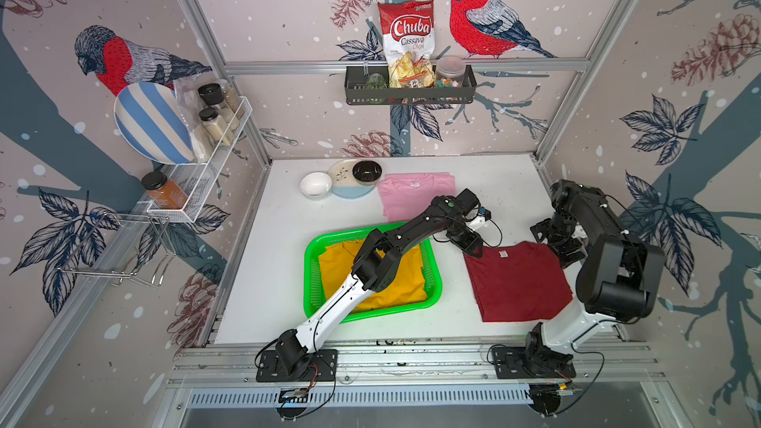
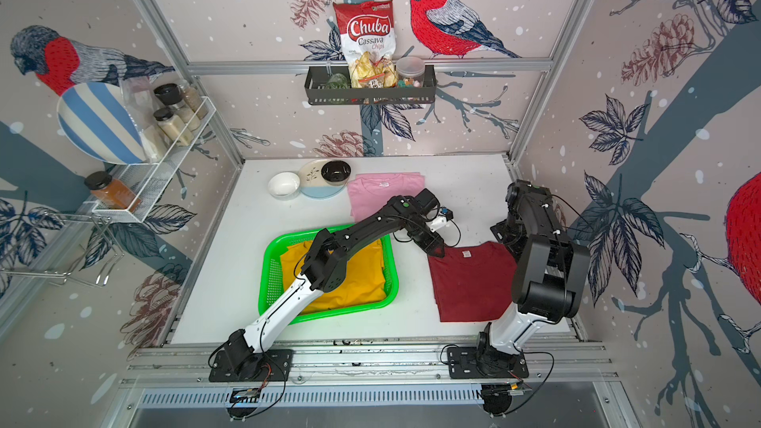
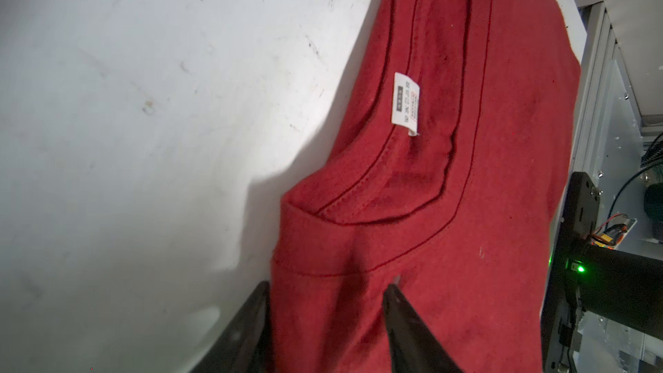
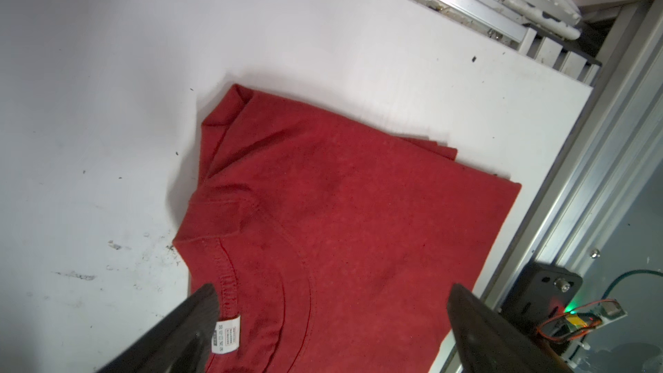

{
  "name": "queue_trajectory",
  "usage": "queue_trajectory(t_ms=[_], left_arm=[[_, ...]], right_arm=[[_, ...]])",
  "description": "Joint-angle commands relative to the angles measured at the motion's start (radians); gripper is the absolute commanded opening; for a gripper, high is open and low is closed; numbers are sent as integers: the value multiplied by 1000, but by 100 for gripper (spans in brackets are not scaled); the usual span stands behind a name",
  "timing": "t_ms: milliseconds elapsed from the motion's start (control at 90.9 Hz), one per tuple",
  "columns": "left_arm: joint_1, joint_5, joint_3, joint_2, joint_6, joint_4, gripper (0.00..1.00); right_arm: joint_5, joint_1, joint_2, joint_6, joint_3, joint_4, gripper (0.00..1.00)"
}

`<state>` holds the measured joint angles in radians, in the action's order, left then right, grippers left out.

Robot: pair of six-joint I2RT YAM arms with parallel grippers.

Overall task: Put the folded t-shirts into the basket
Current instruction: Pick up the T-shirt from the center of the board.

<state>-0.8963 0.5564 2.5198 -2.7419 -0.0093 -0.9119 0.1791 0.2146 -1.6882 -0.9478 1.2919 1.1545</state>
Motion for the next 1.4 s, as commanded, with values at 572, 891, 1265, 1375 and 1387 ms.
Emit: queue_trajectory(t_ms=[572, 891, 1265, 1375, 1387], left_arm=[[-4, -178, -30, -40, 35, -393, 37], [-1, -164, -43, -40, 57, -437, 26], [-3, -122, 1, -24, 133, -439, 0], [-8, -112, -19, 36, 224, -430, 0], [-9, -113, -25, 44, 232, -427, 0]], right_arm=[[5, 2, 9, -14, 3, 24, 97], [11, 1, 14, -36, -23, 15, 96], [-39, -59, -91, -146, 34, 33, 100], [-89, -68, -120, -210, 53, 48, 100], [-91, -70, -122, -219, 53, 48, 100]])
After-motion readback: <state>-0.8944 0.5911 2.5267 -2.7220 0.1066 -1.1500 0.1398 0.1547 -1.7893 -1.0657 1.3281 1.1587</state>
